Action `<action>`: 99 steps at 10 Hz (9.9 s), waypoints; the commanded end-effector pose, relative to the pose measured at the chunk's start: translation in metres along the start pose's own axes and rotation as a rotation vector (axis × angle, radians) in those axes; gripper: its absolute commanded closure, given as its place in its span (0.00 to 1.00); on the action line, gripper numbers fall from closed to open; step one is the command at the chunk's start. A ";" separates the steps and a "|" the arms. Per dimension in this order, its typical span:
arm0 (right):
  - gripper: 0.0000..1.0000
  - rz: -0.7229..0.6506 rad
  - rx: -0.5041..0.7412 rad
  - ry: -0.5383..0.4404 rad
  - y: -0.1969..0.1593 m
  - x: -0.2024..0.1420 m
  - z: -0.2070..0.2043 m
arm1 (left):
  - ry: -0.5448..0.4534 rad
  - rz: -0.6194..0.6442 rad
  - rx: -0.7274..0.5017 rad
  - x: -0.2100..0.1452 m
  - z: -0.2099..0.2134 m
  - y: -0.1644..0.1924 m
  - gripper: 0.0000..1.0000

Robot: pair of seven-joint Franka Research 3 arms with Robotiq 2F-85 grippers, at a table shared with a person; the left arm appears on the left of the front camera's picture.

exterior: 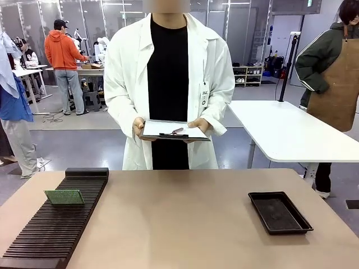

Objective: Inspect the PCB.
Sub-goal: Pick up the Blank PCB and present it to the human, then release the Blank PCB you were holding.

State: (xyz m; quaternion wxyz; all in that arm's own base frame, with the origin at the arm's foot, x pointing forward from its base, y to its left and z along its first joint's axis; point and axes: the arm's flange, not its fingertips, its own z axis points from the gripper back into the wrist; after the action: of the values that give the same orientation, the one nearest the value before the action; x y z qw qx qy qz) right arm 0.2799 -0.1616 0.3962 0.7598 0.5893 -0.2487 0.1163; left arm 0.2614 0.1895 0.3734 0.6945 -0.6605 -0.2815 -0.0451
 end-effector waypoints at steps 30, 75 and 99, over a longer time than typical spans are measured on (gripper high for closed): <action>0.00 0.023 0.000 -0.013 0.009 0.002 0.006 | 1.383 -1.410 0.826 0.142 -0.266 0.065 0.00; 0.00 0.023 0.000 -0.013 0.009 0.002 0.006 | 0.345 0.387 -0.105 0.209 -0.331 0.101 0.97; 0.00 0.023 0.000 -0.013 0.009 0.002 0.006 | 0.346 0.397 -0.071 0.208 -0.345 0.108 0.97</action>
State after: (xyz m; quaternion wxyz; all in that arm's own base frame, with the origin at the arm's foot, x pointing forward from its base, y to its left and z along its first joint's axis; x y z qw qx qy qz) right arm 0.2760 -0.1645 0.4056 0.7614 0.5863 -0.2511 0.1161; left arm 0.6009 -0.0573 0.3789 0.7072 -0.7061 -0.0250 -0.0280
